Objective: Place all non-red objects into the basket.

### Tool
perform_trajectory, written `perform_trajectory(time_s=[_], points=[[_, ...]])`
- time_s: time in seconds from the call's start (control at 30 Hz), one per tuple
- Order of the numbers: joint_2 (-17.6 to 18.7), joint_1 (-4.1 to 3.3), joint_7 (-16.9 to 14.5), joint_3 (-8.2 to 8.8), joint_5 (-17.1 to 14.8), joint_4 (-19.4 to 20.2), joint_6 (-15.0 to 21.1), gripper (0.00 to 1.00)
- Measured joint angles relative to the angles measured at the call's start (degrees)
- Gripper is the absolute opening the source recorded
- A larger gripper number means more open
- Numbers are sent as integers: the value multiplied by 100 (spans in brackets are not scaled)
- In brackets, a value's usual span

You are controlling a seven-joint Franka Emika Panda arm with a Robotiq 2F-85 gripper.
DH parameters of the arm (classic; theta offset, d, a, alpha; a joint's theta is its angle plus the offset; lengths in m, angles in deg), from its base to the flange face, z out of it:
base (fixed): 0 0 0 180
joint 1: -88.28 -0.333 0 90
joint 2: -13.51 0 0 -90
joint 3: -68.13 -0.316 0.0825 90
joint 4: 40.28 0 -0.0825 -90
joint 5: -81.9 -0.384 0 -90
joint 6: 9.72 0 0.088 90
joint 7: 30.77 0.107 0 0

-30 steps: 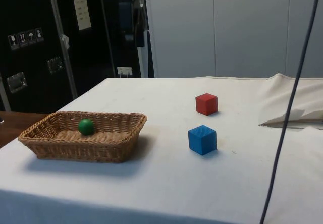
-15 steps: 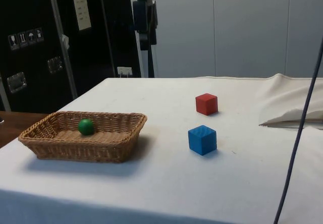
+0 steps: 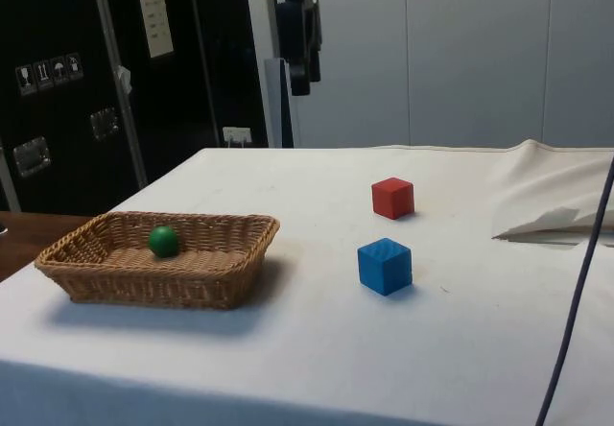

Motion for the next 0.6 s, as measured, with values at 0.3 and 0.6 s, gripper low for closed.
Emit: perform_trajectory(time_s=[0.3, 0.6], points=[[-338, 0, 178, -46, 97, 344, 0, 100], [-435, 0, 447, -74, 109, 561, 63, 100]])
